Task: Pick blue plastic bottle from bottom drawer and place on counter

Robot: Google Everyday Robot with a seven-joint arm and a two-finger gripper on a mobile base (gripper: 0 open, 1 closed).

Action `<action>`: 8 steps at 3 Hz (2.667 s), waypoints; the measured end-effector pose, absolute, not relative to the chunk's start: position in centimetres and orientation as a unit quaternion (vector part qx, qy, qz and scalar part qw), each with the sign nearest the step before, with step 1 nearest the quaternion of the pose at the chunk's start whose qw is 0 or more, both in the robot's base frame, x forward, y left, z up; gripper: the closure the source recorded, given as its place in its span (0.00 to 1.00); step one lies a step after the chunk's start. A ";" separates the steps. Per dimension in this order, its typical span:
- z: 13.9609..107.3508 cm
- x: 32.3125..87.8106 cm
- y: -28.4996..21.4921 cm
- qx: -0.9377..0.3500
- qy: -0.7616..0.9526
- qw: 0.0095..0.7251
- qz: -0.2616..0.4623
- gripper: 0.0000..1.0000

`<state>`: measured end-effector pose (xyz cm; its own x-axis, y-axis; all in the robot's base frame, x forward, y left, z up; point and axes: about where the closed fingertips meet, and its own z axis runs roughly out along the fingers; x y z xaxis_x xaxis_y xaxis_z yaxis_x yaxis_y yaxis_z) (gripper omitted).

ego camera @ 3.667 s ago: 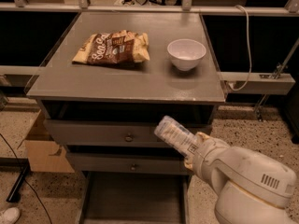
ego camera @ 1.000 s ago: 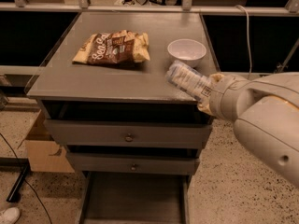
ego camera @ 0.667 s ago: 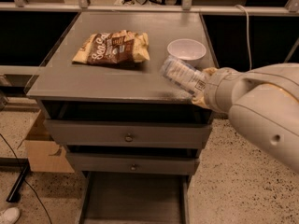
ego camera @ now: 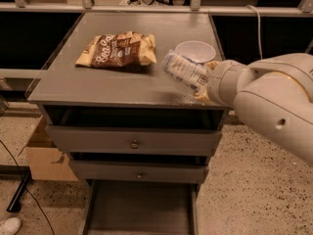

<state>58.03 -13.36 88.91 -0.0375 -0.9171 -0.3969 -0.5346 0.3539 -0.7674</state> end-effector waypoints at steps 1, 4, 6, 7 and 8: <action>89.3 59.3 -12.9 -0.532 0.683 0.455 -0.209 1.00; 88.8 63.6 -8.6 -0.576 0.657 0.455 -0.170 1.00; 85.9 63.3 -6.0 -0.593 0.659 0.448 -0.113 1.00; 85.0 63.2 -5.2 -0.603 0.657 0.444 -0.089 0.97; 85.0 63.2 -5.2 -0.603 0.657 0.444 -0.089 0.74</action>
Offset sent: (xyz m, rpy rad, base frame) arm 0.0679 0.0319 0.0099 0.0060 0.0136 0.1186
